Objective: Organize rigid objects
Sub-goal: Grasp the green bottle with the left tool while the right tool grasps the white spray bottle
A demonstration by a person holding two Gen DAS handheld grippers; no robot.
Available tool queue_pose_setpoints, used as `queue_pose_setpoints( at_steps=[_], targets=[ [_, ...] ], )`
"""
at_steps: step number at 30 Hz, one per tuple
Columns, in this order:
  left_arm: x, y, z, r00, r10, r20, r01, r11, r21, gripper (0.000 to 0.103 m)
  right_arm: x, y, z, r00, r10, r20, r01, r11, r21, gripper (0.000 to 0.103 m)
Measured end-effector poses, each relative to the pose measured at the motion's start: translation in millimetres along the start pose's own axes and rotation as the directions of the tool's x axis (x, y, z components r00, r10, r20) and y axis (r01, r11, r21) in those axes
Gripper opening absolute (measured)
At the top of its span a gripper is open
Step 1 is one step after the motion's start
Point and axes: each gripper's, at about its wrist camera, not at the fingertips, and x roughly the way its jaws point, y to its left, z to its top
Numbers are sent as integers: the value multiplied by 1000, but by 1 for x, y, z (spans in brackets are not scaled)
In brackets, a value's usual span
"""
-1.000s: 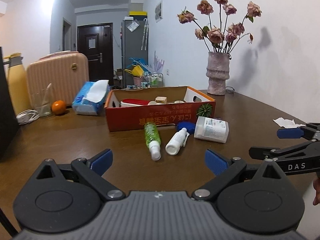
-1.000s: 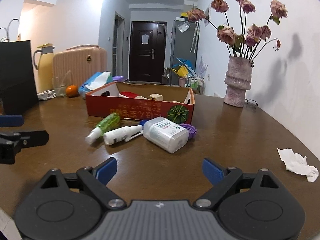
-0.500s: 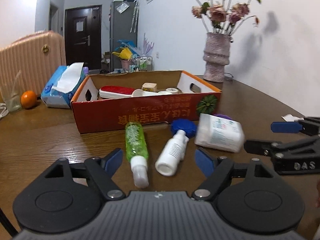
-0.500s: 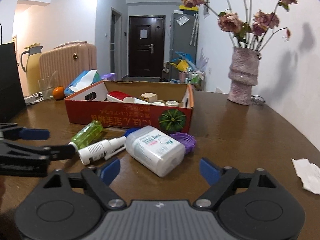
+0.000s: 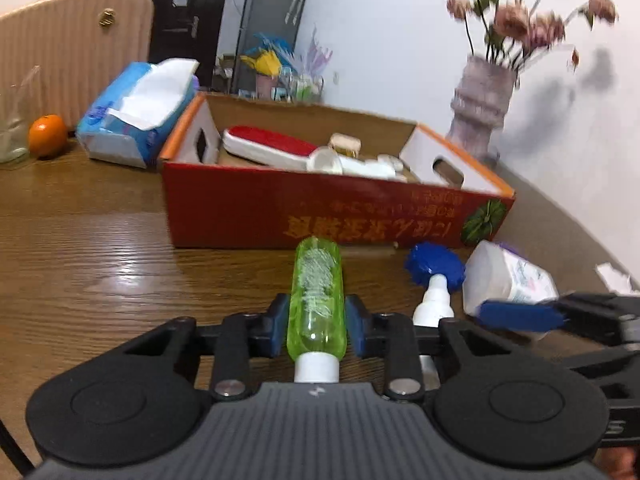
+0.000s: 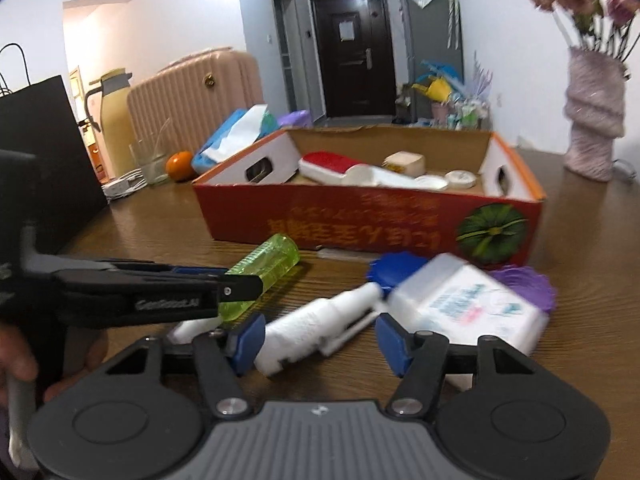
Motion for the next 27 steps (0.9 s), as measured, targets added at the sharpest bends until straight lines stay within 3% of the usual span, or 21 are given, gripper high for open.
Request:
queue_pose_setpoints(
  at_steps=[4,9,11,12,15,16,18,20,22,27],
  targets=[
    [-18,11,0,998,13,54,-12,1000,-17,11,19,14,4,999,-32,-22,31,999,-21,59],
    [-28,21,2,997,5,75,-3,1000,-28,7,37,19,8,996,-70,-47,71,997,9,55],
    [-27,20,0,998,4,63,-3,1000,-14,9,39,18,10,995,-90,-47,91,996,19,55],
    [-27,20,-1,997,10,72,-9,1000,-13,14,39,17,10,994,-98,-38,99,995,34,55],
    [-24,23,-1,996,45,73,-42,998,-39,46,44,18,11,991,-125,-38,127,991,42,54],
    [-22,25,-1,997,53,64,-50,998,-48,46,45,21,10,988,-149,-38,150,988,19,53],
    [-16,25,-2,997,72,42,-70,997,-44,46,44,25,8,985,-171,-36,170,985,-9,37],
    [-8,26,-5,997,83,9,-82,996,-40,46,38,27,5,985,-171,-36,170,985,-20,30],
    [-2,26,-6,995,98,-12,-98,995,-31,32,30,28,-1,986,-166,-34,165,986,-17,29],
    [-9,17,-11,993,119,25,-119,992,28,31,1,34,-18,987,-159,-23,158,987,-32,27]
  ],
)
